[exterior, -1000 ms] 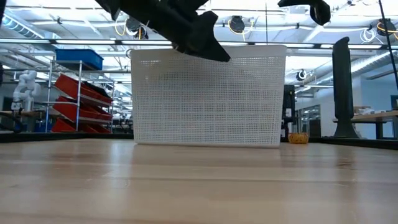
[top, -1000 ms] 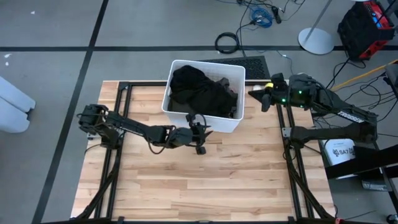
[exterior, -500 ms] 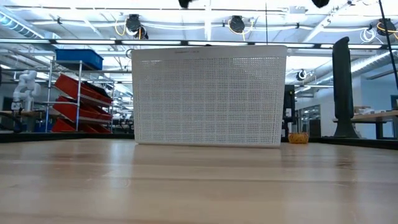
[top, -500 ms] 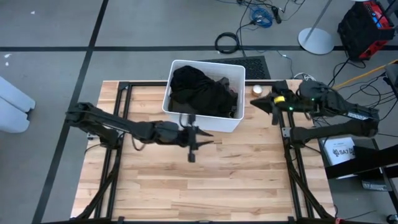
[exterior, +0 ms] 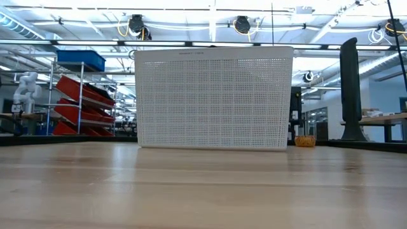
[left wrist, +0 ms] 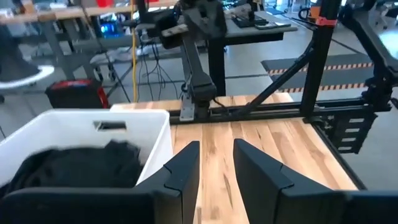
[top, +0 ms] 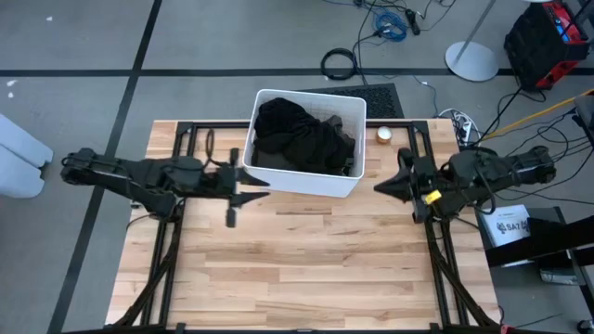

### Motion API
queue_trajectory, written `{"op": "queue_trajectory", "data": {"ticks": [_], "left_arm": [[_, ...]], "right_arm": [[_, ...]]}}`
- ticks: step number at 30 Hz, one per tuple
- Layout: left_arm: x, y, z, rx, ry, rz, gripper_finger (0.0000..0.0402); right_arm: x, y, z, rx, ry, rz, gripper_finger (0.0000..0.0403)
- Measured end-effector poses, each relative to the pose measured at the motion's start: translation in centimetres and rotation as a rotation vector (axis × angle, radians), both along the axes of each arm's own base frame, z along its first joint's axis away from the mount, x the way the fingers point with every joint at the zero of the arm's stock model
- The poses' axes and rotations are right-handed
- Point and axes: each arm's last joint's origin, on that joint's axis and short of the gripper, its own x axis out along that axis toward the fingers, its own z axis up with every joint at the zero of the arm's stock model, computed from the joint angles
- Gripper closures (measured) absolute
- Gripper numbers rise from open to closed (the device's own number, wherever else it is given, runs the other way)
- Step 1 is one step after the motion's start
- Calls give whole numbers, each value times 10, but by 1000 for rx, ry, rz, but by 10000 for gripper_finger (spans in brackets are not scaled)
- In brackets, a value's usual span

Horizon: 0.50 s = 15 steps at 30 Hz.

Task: Sort clothes
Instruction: Return to Home Position

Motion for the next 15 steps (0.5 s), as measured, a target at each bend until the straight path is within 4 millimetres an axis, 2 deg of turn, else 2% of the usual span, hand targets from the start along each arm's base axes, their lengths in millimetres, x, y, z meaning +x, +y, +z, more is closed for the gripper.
{"op": "queue_trajectory", "data": {"ticks": [4, 8, 12, 15], "left_arm": [[-27, 4, -1, -51, 10, 12, 293], [-50, 6, -12, -100, -4, 18, 293], [-66, 8, -35, -148, 4, 58, 293], [-75, 10, -58, -181, 17, 113, 293]], "right_arm": [[-3, 3, -42, 25, -70, 32, 403], [-7, 6, -79, 74, -117, 99, 403], [-9, 8, -103, 90, -179, 191, 403], [-10, 6, -121, 93, -186, 134, 403]]}}
